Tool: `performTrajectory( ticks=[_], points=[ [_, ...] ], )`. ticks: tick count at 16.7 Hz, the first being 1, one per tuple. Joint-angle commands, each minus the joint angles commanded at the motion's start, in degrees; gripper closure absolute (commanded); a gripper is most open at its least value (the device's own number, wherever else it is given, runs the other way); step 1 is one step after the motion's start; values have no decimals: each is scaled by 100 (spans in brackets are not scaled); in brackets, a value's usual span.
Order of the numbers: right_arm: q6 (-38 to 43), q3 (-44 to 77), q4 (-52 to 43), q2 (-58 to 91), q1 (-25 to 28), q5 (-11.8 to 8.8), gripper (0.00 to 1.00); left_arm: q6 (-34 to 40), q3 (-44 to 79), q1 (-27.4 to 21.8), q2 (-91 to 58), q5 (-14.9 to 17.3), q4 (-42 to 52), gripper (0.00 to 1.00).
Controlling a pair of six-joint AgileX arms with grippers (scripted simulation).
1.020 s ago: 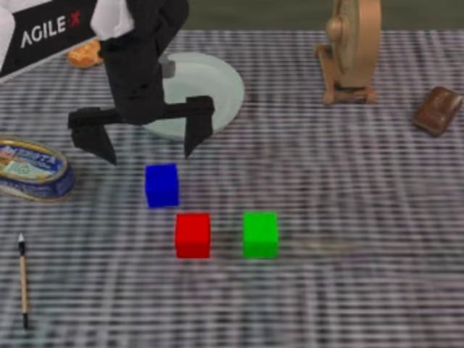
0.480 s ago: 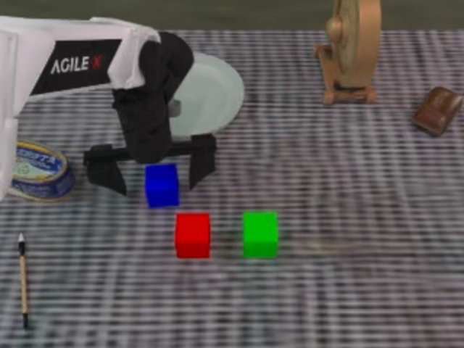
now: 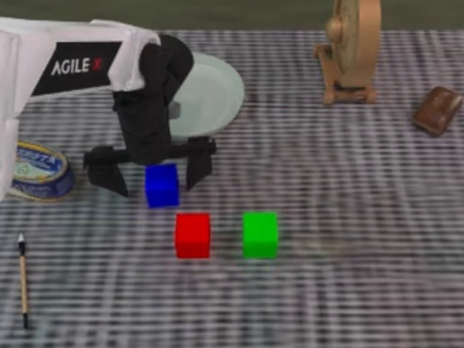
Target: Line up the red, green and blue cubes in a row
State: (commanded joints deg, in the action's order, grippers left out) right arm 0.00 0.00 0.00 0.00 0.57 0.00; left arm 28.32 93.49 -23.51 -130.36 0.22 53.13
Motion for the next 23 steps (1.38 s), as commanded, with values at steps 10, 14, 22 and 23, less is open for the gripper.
performTrajectory(
  ticks=[10, 14, 22, 23],
  points=[
    [0, 0, 0, 0, 0, 0, 0, 0, 0, 0, 0, 0, 0, 98],
    [0, 0, 0, 0, 0, 0, 0, 0, 0, 0, 0, 0, 0, 100],
    [0, 0, 0, 0, 0, 0, 0, 0, 188, 38, 114, -25, 265, 100],
    [0, 0, 0, 0, 0, 0, 0, 11, 309, 60, 170, -27, 451, 100]
  ],
)
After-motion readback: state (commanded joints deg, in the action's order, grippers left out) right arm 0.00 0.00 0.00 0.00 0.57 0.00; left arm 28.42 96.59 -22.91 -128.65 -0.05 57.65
